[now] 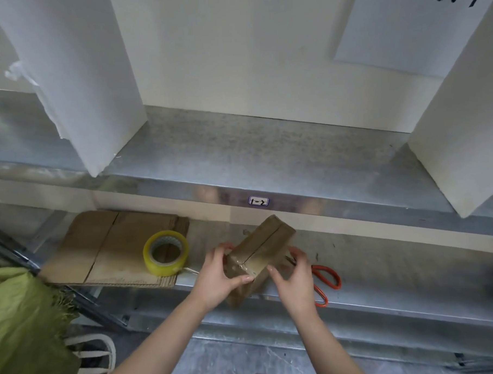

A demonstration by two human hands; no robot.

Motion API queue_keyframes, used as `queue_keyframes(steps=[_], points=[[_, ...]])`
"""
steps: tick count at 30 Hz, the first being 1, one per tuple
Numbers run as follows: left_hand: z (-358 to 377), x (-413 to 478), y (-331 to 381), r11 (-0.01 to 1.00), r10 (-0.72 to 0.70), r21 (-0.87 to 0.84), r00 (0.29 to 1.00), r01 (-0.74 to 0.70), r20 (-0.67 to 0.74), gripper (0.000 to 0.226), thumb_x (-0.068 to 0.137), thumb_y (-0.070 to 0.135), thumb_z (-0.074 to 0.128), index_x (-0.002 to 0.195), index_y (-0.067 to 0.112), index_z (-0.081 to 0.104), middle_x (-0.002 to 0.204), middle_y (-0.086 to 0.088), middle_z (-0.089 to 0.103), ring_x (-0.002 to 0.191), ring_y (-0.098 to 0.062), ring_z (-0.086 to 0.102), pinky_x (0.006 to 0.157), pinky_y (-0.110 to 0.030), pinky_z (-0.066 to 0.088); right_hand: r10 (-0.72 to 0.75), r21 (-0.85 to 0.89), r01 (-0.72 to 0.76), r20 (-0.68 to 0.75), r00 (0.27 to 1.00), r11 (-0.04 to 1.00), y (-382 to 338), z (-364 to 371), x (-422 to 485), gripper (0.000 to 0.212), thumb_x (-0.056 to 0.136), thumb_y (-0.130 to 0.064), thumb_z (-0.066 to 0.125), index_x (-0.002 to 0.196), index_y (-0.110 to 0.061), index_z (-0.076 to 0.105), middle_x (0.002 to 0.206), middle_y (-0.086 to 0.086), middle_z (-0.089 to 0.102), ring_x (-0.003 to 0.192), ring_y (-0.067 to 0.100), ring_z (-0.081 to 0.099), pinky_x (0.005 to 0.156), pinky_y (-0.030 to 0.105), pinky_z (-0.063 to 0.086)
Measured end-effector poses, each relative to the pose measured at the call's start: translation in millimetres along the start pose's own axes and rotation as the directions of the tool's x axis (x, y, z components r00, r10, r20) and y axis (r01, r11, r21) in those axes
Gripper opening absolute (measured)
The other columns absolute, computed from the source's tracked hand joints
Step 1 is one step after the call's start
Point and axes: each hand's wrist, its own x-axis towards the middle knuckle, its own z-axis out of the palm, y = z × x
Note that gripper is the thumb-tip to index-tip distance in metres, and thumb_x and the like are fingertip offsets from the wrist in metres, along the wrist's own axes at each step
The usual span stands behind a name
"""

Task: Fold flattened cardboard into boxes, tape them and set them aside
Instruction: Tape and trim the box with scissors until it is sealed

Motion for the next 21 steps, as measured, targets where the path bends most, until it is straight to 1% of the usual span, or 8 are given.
queue_keyframes(steps=[1,3,5,7,9,14,18,21], points=[[4,-3,1,1.000,0.009,0.005,1.000,-0.008,-0.024,0.080,0.063,0.050,0.082,0.128,0.035,0.039,0.122,0.007,0.040,0.109,-0.007,0.047,0.096,-0.025,0.042,0.007,0.027,-0.009,0.060,0.998,1.000,0,3,-5,0.047,0.083,-0.021,0.075,0.125,-0.020,0.053,0.120,0.001,0.061,0.100,0.001,0.061,0.092,0.026,0.048],[10,-7,2,0.999,0.033,0.024,0.998,-0.032,-0.062,0.068,0.070,0.050,0.078,0.127,0.037,0.043,0.120,0.008,0.041,0.106,-0.007,0.048,0.091,-0.024,0.042,0.046,0.123,-0.073,0.210,0.977,0.990,4,8,-13,0.037,0.088,-0.020,0.070,0.117,-0.036,0.053,0.114,-0.003,0.068,0.095,0.001,0.066,0.088,0.038,0.055],[13,-10,3,0.998,0.062,0.028,0.995,-0.060,-0.073,0.054,0.077,0.045,0.074,0.123,0.037,0.047,0.119,0.010,0.046,0.105,-0.005,0.051,0.087,-0.018,0.042,0.040,0.188,-0.101,0.302,0.953,0.977,8,7,-18,0.049,0.081,-0.030,0.075,0.123,-0.040,0.051,0.121,-0.005,0.067,0.107,0.005,0.064,0.092,0.041,0.055],[13,-13,1,0.995,0.097,0.037,0.994,-0.095,-0.059,0.044,0.082,0.037,0.071,0.122,0.036,0.051,0.119,0.013,0.049,0.105,-0.003,0.053,0.081,-0.007,0.040,0.004,0.206,-0.077,0.338,0.941,0.976,12,4,-20,0.072,0.069,-0.044,0.077,0.134,-0.034,0.047,0.130,-0.010,0.060,0.118,0.005,0.058,0.100,0.035,0.049],[12,-13,-1,0.994,0.110,0.022,0.993,-0.109,-0.041,0.040,0.085,0.034,0.070,0.121,0.037,0.054,0.121,0.014,0.051,0.104,-0.002,0.055,0.079,-0.004,0.042,-0.033,0.188,-0.029,0.318,0.947,0.982,15,0,-20,0.079,0.070,-0.046,0.076,0.139,-0.028,0.043,0.136,-0.010,0.054,0.120,0.006,0.056,0.103,0.031,0.046],[10,-11,5,0.994,0.104,-0.036,0.994,-0.103,0.019,0.037,0.085,0.030,0.070,0.119,0.041,0.057,0.121,0.016,0.055,0.097,0.003,0.060,0.081,-0.011,0.049,-0.095,0.135,0.072,0.174,0.980,0.988,11,-5,-14,0.055,0.087,-0.010,0.069,0.131,-0.032,0.044,0.124,-0.018,0.059,0.110,0.001,0.062,0.093,0.016,0.049],[11,-10,3,0.992,0.115,-0.054,0.991,-0.112,0.072,0.041,0.089,0.027,0.066,0.119,0.050,0.051,0.126,0.014,0.053,0.096,0.001,0.063,0.083,-0.017,0.053,-0.142,0.064,0.134,0.152,0.978,0.989,8,-9,-8,0.051,0.089,-0.012,0.067,0.118,-0.049,0.047,0.120,-0.016,0.063,0.111,0.006,0.064,0.092,0.015,0.049],[8,-8,4,0.989,0.145,0.025,0.982,-0.149,0.117,0.045,0.092,0.030,0.062,0.126,0.054,0.043,0.131,0.016,0.048,0.113,0.002,0.052,0.099,-0.023,0.046,-0.170,0.004,0.172,0.176,0.969,0.985,8,-15,-5,0.049,0.087,-0.024,0.070,0.123,-0.047,0.046,0.123,-0.017,0.060,0.116,0.005,0.059,0.098,0.024,0.048]])
